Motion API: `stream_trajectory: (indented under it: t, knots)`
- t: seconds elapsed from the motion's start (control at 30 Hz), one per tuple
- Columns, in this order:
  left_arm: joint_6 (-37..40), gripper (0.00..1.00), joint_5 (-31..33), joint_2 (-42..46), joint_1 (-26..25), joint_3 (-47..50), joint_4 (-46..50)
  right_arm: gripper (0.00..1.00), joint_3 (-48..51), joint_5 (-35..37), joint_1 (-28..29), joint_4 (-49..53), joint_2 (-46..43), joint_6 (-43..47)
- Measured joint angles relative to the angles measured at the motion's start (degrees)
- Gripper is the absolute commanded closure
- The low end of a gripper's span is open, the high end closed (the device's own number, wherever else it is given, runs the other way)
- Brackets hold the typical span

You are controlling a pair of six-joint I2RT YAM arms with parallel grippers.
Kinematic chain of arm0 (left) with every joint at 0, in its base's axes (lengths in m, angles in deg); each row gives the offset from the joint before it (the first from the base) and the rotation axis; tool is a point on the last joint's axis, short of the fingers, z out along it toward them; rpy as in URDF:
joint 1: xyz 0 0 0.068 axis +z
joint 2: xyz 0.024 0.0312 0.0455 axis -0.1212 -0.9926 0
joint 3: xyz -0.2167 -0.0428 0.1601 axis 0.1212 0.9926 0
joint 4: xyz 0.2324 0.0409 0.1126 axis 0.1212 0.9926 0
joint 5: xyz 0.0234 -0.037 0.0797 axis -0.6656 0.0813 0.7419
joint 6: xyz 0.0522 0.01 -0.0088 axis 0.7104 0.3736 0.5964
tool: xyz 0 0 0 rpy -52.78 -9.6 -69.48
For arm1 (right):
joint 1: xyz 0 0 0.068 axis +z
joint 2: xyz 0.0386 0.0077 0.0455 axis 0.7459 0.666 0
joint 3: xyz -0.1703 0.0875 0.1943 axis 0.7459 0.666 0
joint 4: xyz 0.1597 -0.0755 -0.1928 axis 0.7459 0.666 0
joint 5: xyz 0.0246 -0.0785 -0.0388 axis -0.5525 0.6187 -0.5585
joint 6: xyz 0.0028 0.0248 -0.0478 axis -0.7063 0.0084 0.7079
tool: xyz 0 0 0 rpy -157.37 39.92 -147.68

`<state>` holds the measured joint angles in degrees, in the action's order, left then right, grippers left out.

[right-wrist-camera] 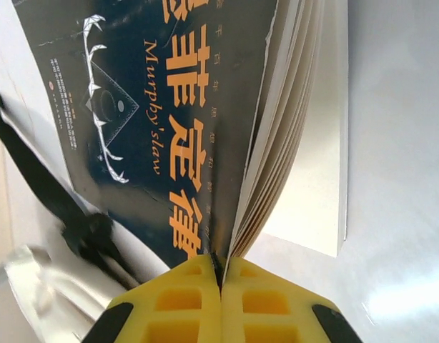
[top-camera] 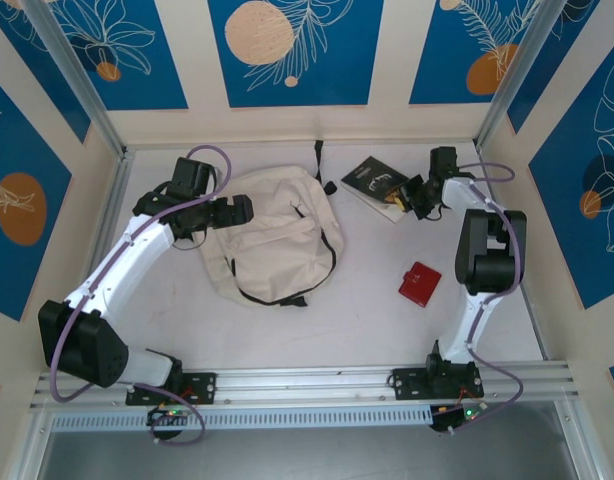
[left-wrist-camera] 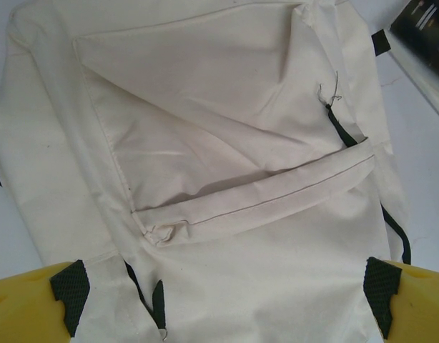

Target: Pack the student bag

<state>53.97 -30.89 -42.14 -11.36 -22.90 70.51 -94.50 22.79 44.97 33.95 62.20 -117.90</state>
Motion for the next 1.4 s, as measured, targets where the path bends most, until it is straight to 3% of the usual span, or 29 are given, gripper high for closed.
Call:
stream_trajectory:
  t: [0.2, 0.33, 0.4, 0.53, 0.63, 0.73, 0.9, 1.03, 1.2, 1.4]
  knots:
    - [0.0, 0.0, -1.88, 0.0, 0.04, 0.0, -0.07, 0.99, 7.45, -0.02, 1.27, 5.31, -8.09, 11.17]
    - [-0.17, 0.0, -2.56, 0.0, 0.07, 0.11, -0.42, 0.94, 8.2, 5.46, 1.33, 10.47, -9.73, 18.97]
    - [-0.39, 0.0, -2.8, 0.0, 0.07, 0.22, -0.44, 0.85, 7.76, 9.51, 1.05, 12.33, -9.7, 21.4]
    - [-0.42, 0.0, -3.21, 0.02, 0.07, 0.22, -0.44, 0.53, 3.56, 18.93, 0.9, 15.32, -9.68, 24.26]
    - [-0.42, 0.0, -3.32, 0.04, 0.07, 0.26, -0.44, 0.39, -1.73, 25.07, 2.54, 16.74, -9.62, 25.16]
    - [-0.42, 0.0, -3.32, 0.17, 0.07, 0.33, -0.44, 0.31, -7.04, 29.83, 7.93, 17.16, -8.26, 25.7]
    - [-0.42, 0.0, -3.32, 0.17, 0.07, 0.33, -0.42, 0.29, -15.76, 31.54, 17.9, 18.03, 0.98, 25.46]
    - [-0.39, 0.0, -3.28, 0.17, 0.07, 0.35, -0.42, 0.3, -21.94, 31.36, 22.36, 19.47, 10.6, 24.83]
    - [-0.39, 0.0, -3.28, 0.17, 0.07, 0.37, -0.42, 0.35, -30.4, 31.39, 24.15, 22.73, 19.56, 23.47]
    - [-0.39, 0.0, -3.26, 0.17, 0.07, 0.44, -0.44, 0.44, -33.44, 31.34, 24.09, 24.98, 22.64, 21.73]
